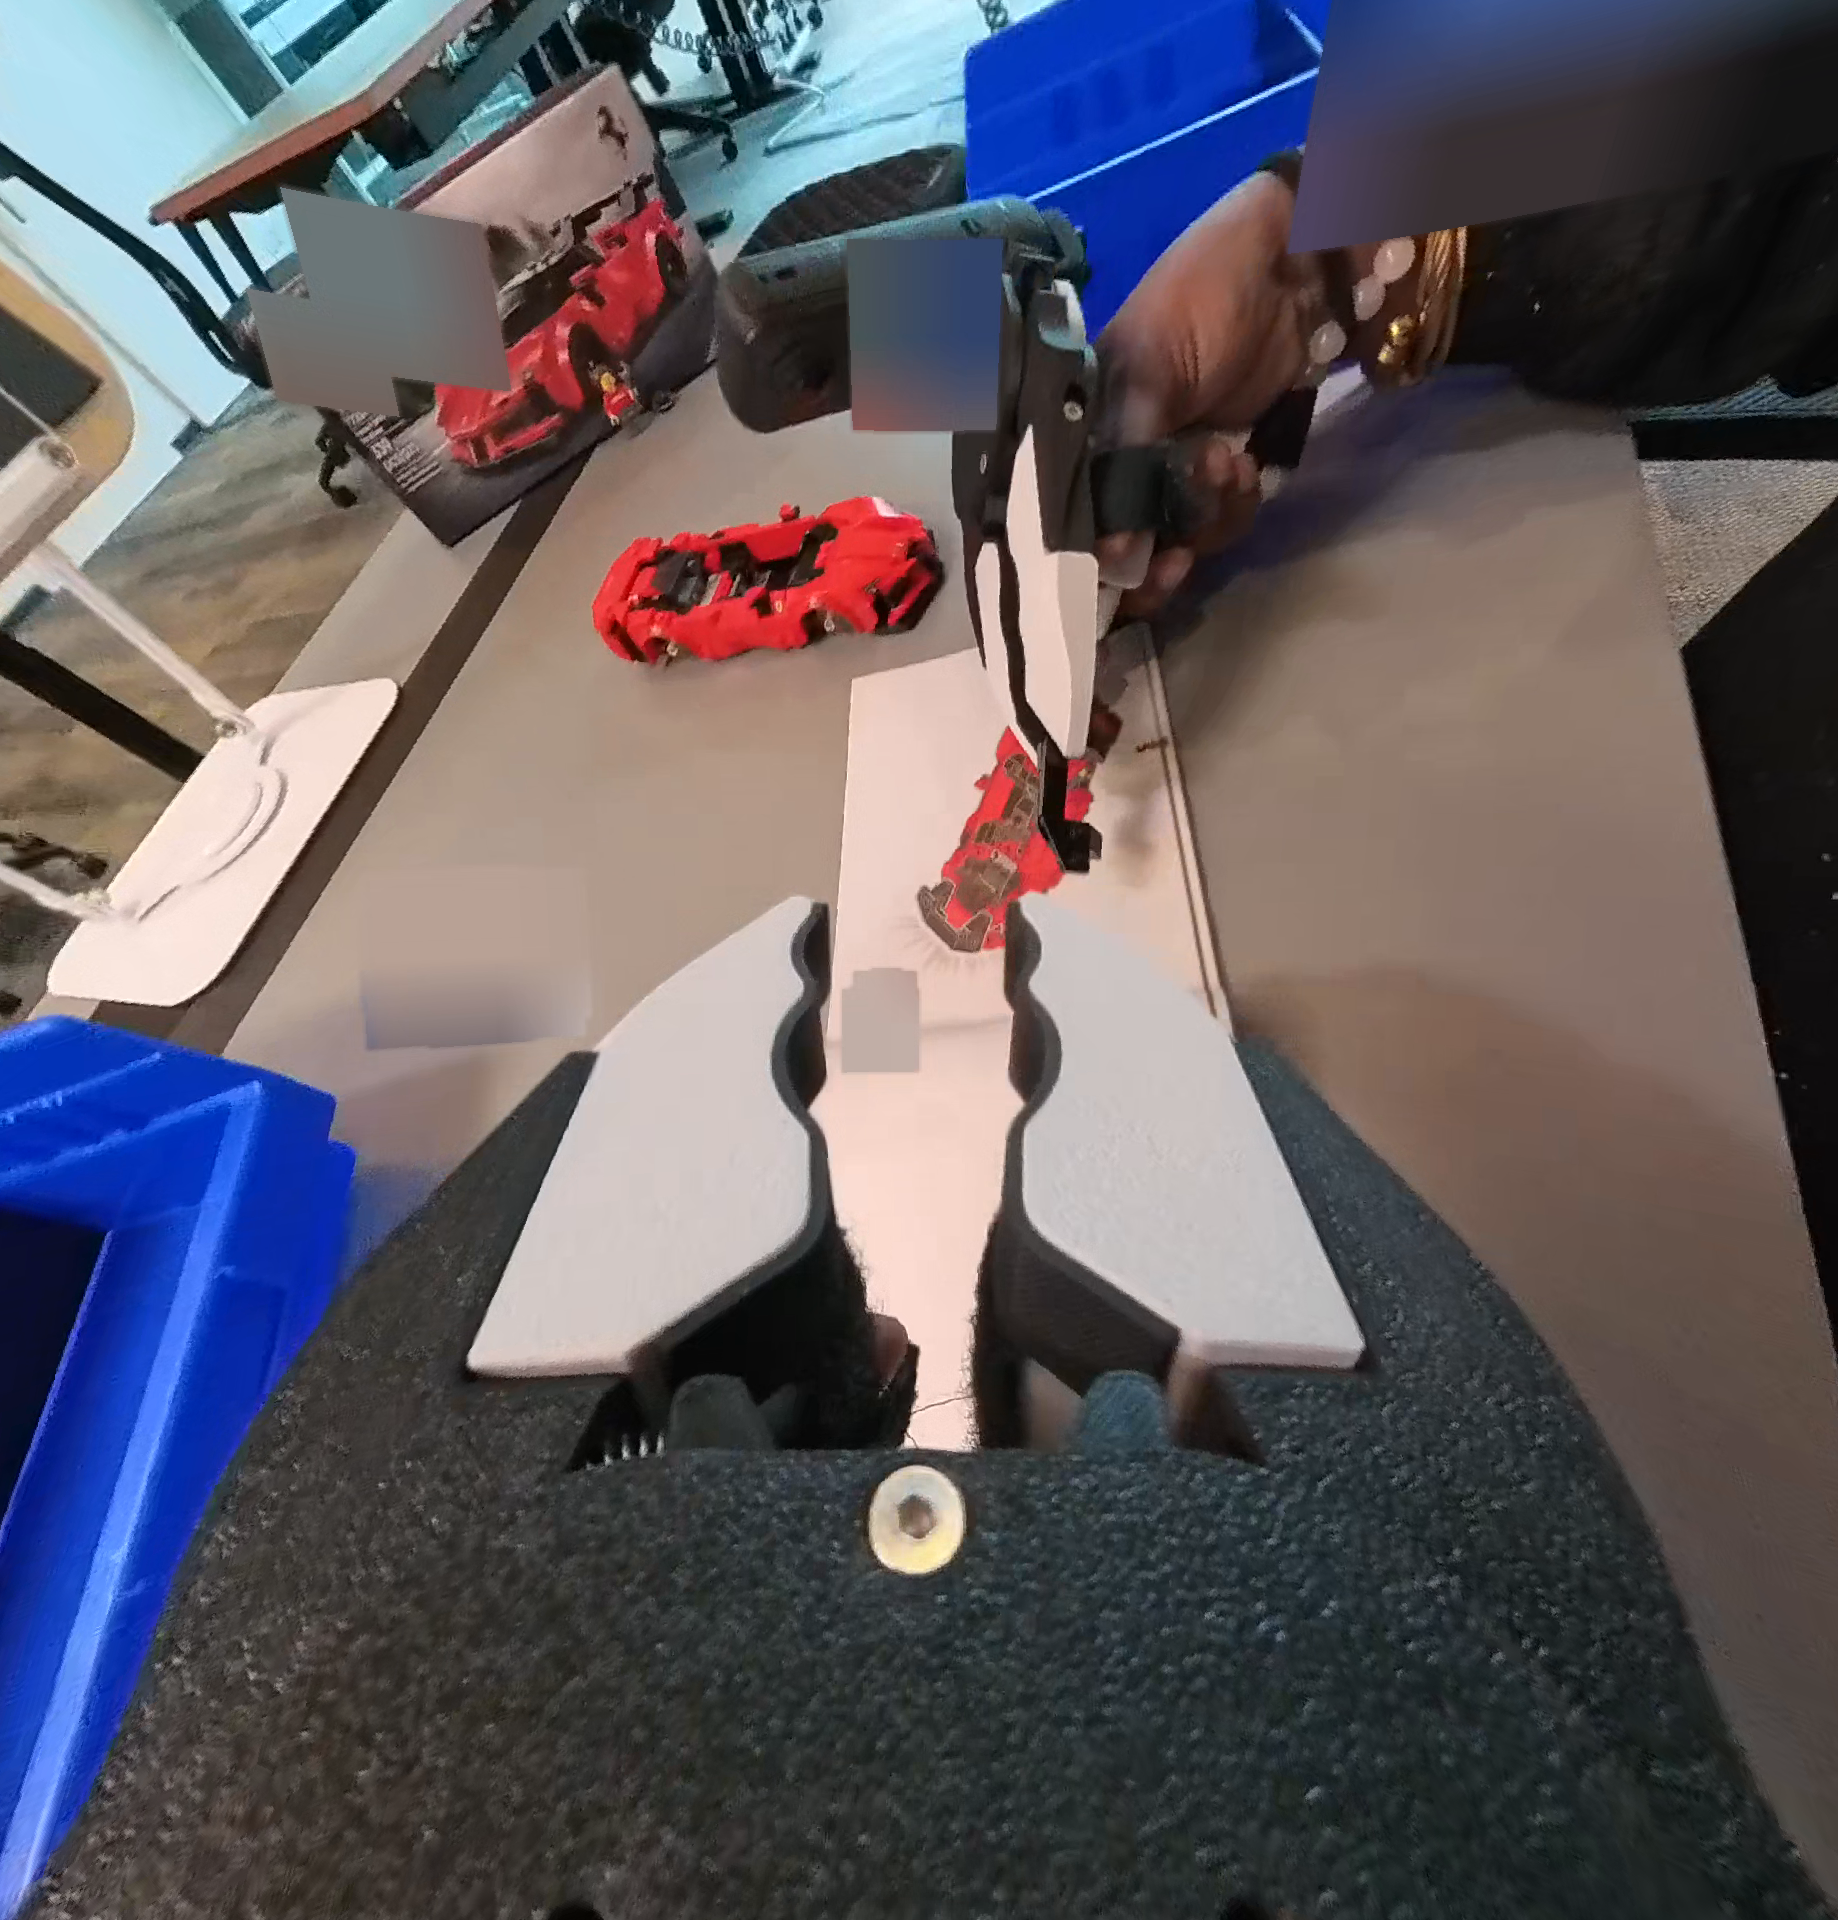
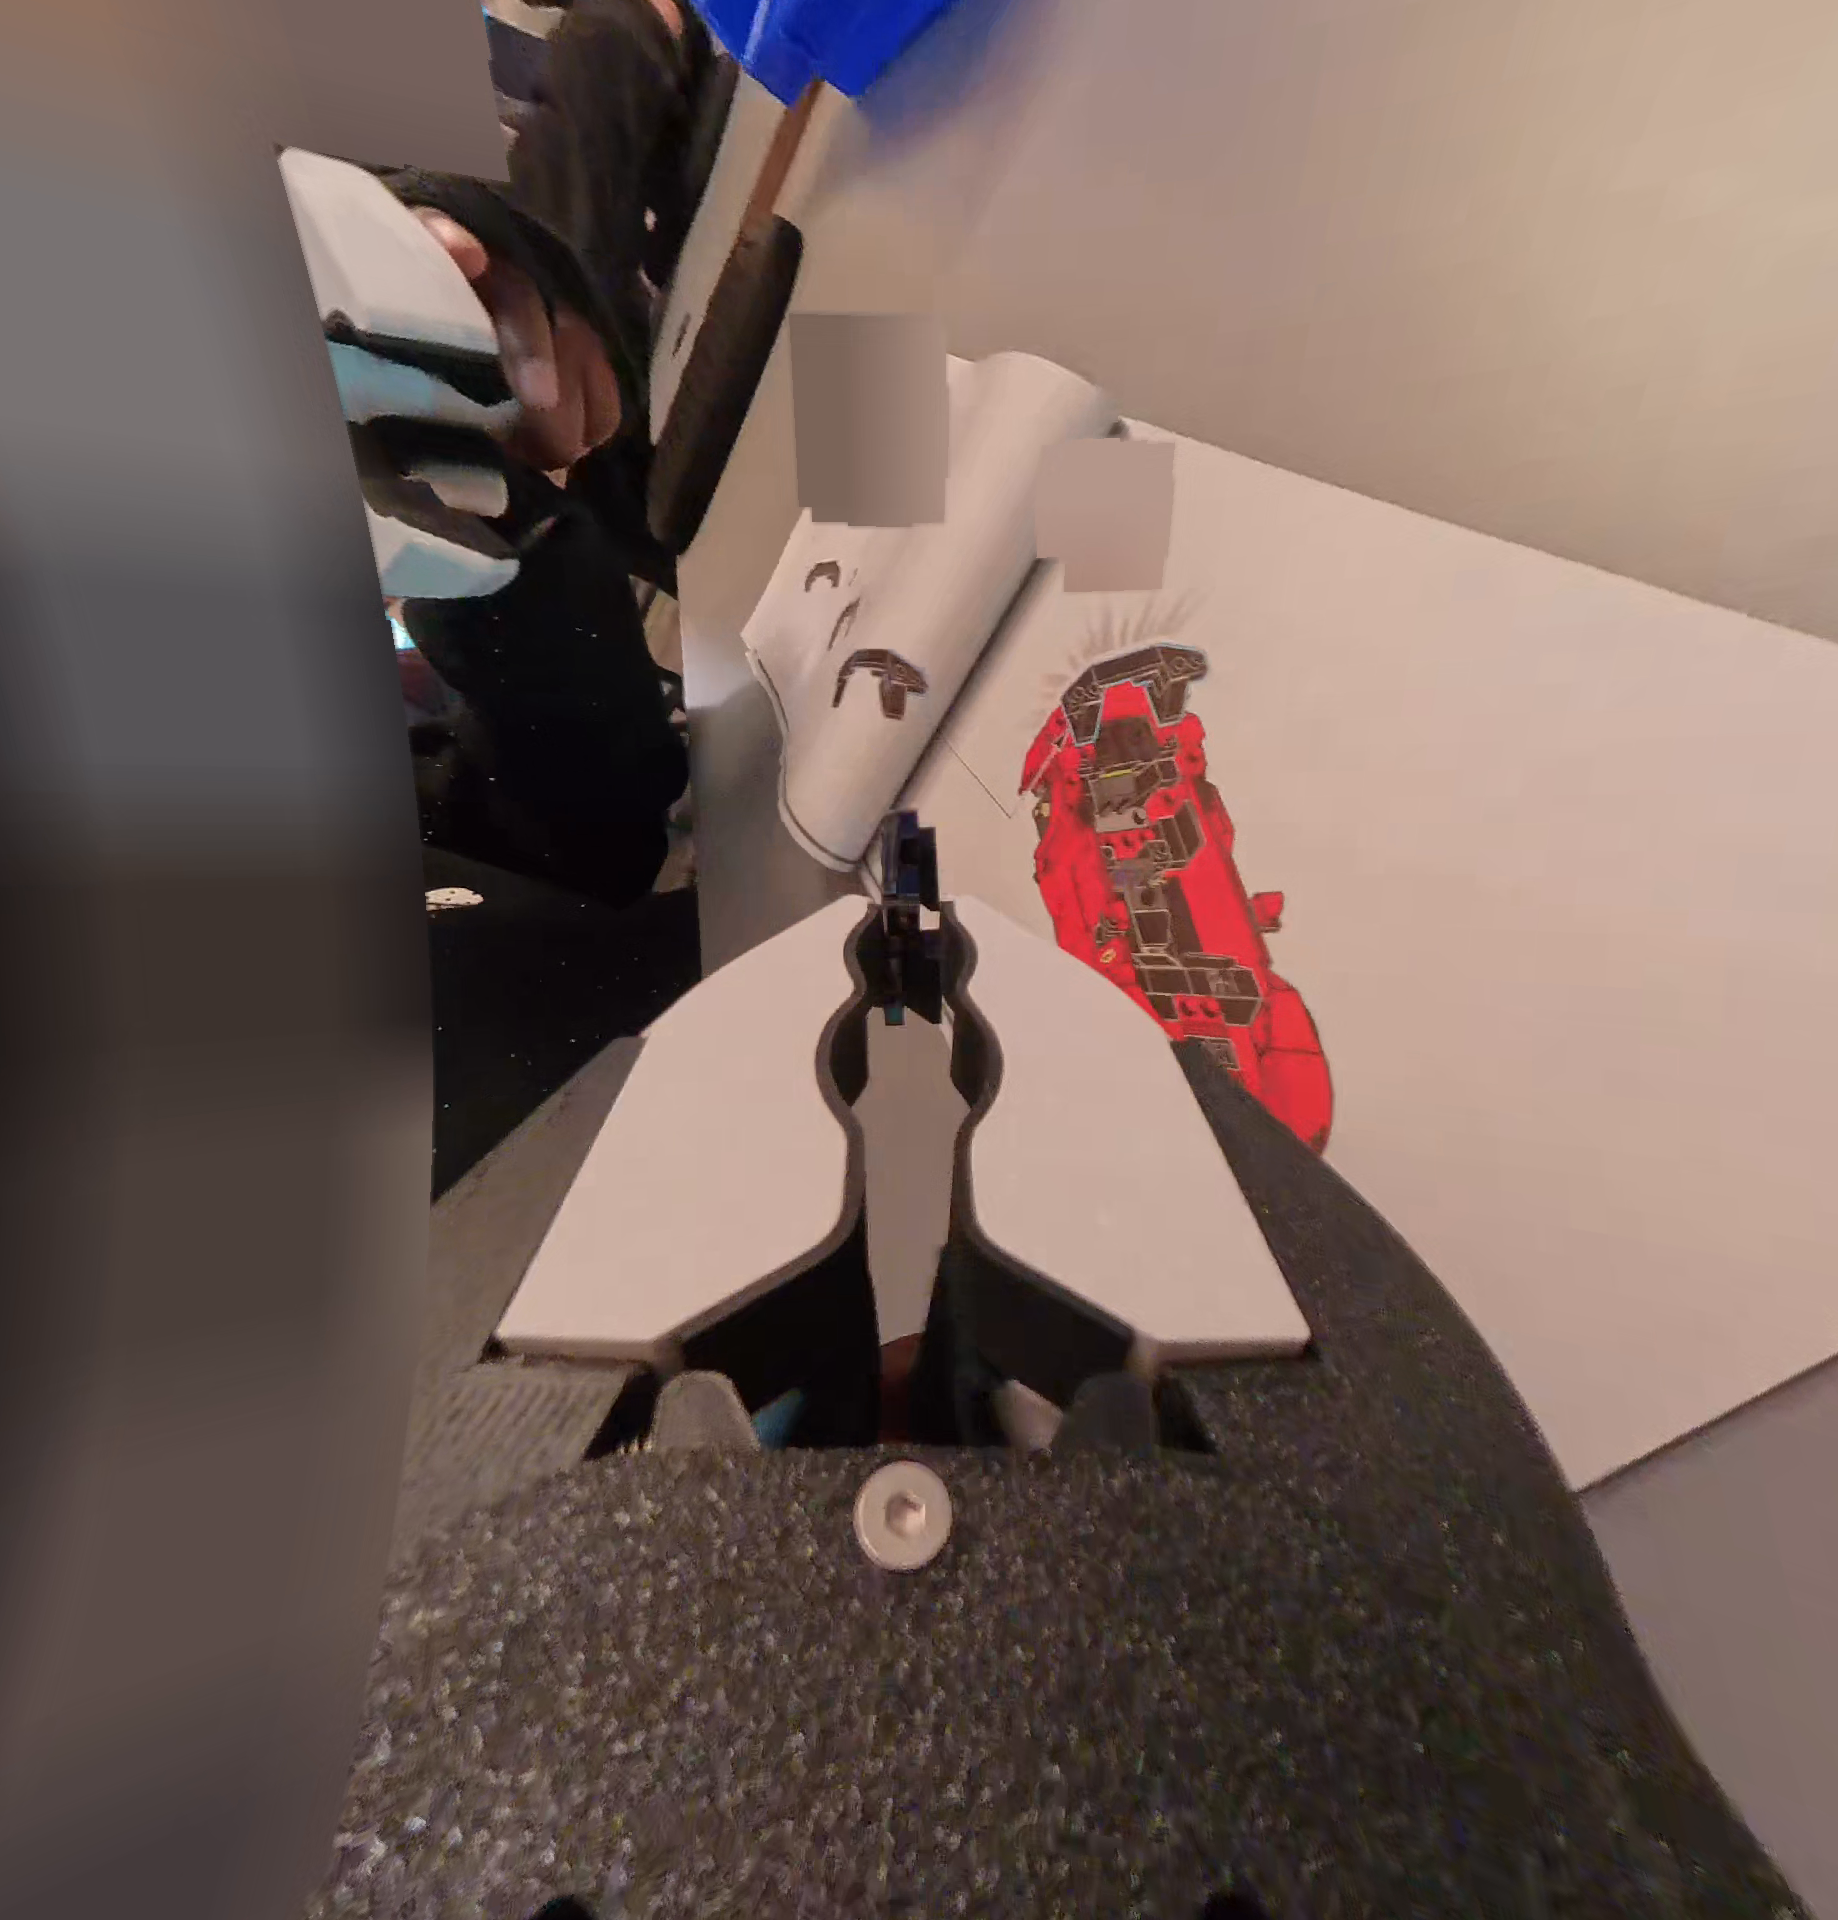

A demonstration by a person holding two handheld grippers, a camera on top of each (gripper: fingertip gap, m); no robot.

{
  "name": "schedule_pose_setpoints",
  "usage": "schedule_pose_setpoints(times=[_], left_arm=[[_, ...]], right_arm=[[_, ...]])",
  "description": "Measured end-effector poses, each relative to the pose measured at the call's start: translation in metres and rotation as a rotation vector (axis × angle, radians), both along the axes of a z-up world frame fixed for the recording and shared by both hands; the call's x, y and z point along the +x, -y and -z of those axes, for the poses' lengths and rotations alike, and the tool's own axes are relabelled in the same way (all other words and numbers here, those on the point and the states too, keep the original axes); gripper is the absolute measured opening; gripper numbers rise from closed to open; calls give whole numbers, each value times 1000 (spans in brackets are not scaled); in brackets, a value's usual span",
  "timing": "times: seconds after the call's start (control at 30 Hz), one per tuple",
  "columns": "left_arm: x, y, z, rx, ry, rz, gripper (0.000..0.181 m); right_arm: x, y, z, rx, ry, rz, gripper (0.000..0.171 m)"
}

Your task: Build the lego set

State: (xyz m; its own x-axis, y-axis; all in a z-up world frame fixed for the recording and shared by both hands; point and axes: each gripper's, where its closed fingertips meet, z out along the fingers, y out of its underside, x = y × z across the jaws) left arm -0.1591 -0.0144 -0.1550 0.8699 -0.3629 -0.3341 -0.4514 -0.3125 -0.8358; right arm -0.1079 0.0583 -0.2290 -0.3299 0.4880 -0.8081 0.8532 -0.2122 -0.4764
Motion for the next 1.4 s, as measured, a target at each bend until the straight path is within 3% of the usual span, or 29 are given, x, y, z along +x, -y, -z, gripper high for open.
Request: schedule_pose_setpoints(times=[0.23, 0.5, 0.67, 0.73, 0.8, 0.83, 0.9, 1.03, 1.1, 1.2, 1.3, 1.4], left_arm=[[-16, 13, 4, 6, 27, -32, 32], [-31, 19, 3, 22, 41, -86, 35], [-44, 25, 3, -1, 124, -156, 31], [-47, 29, 4, -25, 184, -164, 22], [-49, 32, 5, -42, 233, -169, 0], [-51, 34, 5, -45, 248, -180, 0], [-51, 37, 8, -64, 276, -172, 0], [-54, 37, 17, -110, 271, -175, 0], [-79, 44, 22, -156, 181, -307, 1], [-124, 64, 1, -110, 120, -512, 1], [-126, 76, -8, -128, 168, -478, 1], [-134, 82, 10, -239, 118, -534, 3]], right_arm=[[-7, -13, 16, 150, 73, 28, 33], [-9, -37, 12, 416, -56, 55, 34], [-12, -40, -9, 730, -416, 46, 35], [-11, -36, -12, 856, -561, 39, 42], [-10, -32, -11, 934, -661, 44, 44], [-10, -28, -11, 941, -695, 49, 39], [-10, -27, -11, 933, -728, 82, 0], [-7, -21, -6, 854, -685, 64, 0], [-6, -22, -3, 837, -658, 65, 4], [-5, -25, 0, 802, -617, 80, 24], [-4, -25, 4, 748, -592, 89, 30], [-5, -28, 10, 744, -564, 92, 31]])
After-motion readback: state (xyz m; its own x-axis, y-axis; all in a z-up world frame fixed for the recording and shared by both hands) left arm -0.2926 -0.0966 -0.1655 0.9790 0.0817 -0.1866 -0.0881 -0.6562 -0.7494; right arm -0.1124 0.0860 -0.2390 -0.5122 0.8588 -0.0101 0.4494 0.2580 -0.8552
